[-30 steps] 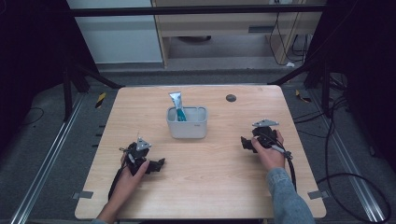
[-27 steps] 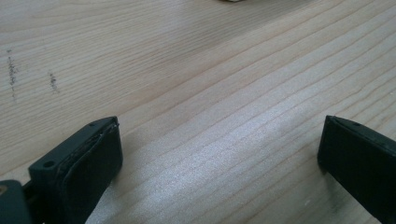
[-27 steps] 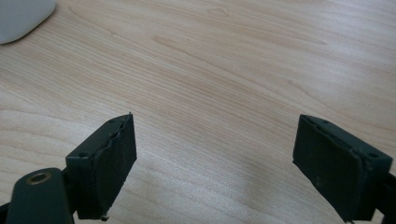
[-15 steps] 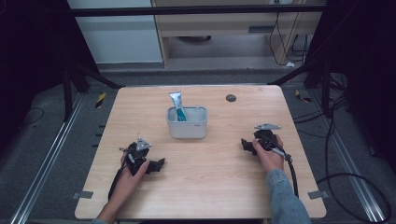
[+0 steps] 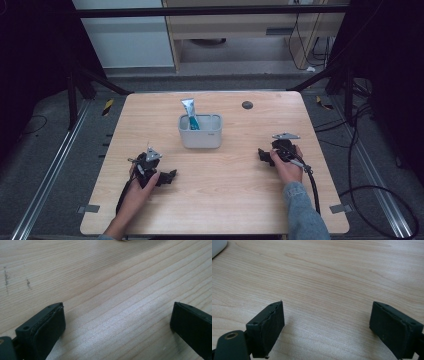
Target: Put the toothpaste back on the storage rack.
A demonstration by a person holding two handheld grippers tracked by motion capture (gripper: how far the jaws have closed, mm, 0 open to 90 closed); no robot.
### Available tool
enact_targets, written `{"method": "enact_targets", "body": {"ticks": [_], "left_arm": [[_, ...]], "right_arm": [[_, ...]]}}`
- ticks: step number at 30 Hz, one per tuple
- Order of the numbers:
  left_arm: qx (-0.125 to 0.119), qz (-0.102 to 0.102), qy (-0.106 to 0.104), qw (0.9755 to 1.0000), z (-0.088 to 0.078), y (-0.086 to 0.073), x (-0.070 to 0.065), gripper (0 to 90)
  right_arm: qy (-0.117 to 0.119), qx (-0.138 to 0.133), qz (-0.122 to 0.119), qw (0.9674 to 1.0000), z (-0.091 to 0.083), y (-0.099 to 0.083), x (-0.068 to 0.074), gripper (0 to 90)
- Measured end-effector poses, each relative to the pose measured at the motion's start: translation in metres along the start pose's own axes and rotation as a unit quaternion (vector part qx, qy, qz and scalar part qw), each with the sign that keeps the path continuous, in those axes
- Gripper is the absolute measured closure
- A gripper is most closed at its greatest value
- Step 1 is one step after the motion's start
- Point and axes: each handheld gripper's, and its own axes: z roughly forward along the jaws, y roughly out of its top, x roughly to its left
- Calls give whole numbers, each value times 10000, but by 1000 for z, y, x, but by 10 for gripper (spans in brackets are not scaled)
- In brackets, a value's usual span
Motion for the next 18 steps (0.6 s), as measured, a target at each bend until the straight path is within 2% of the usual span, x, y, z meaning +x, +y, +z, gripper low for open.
{"method": "enact_targets", "body": {"ticks": [8, 11, 14, 16, 18], "left_arm": [[1, 1, 1, 10000, 0, 0, 0, 0], [1, 1, 1, 10000, 0, 0, 0, 0], [0, -1, 0, 10000, 0, 0, 0, 0], [3, 3, -1, 10000, 0, 0, 0, 0], [4, 6, 0, 10000, 0, 0, 0, 0]], "right_arm": [[-93, 47, 28, 9999, 1, 0, 0, 121], [-159, 111, -70, 9998, 2, 0, 4, 107], [-196, 112, -27, 9997, 2, 0, 4, 97], [-244, 189, 56, 9995, 2, 0, 6, 36], [-391, 249, 170, 9988, 3, 1, 7, 8]]}}
